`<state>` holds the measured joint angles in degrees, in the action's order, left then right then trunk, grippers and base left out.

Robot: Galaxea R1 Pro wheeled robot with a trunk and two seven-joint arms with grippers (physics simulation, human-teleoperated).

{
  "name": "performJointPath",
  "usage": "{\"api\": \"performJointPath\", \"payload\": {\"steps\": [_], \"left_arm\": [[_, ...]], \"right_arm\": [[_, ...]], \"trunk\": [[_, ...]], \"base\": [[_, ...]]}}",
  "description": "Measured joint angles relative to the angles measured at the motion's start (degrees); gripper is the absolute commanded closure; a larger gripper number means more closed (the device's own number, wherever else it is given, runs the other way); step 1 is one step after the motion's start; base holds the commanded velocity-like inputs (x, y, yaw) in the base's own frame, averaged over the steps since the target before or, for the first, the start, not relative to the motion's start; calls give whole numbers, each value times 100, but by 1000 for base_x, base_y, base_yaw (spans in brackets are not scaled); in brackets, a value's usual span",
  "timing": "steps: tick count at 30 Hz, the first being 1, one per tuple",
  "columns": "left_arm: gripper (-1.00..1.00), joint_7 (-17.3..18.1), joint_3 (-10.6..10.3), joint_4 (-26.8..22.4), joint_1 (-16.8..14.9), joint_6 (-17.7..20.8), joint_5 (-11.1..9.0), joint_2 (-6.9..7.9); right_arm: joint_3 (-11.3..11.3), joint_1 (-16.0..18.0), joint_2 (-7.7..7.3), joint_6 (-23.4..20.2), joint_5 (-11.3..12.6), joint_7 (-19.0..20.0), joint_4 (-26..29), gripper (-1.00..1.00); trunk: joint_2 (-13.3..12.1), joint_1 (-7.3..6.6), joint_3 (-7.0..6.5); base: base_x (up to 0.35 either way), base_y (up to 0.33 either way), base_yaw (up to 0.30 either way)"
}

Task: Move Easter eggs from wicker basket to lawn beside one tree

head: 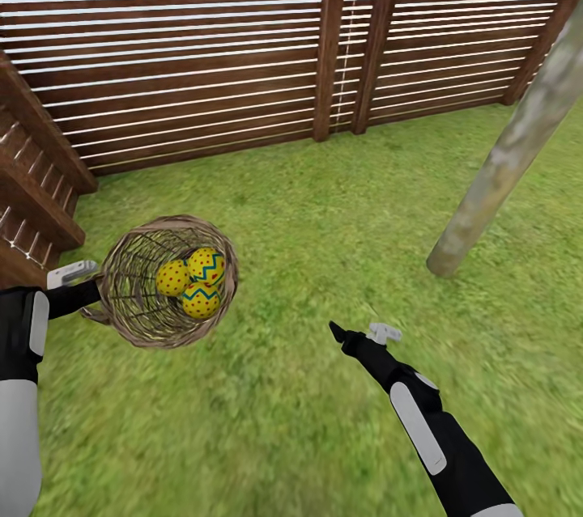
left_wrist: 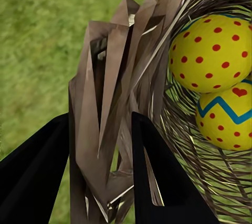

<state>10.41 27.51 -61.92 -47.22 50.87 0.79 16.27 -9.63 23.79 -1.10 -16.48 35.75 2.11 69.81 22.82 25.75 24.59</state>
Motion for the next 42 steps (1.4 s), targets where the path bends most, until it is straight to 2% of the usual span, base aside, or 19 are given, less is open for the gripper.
{"api": "performJointPath", "payload": {"steps": [42], "left_arm": [[100,-1,0,1,0,-10,5,0]], "right_arm": [[0,-1,0,11,-1,0,-8,-100]], "trunk": [[0,0,-402]], "base": [[0,0,1]]}}
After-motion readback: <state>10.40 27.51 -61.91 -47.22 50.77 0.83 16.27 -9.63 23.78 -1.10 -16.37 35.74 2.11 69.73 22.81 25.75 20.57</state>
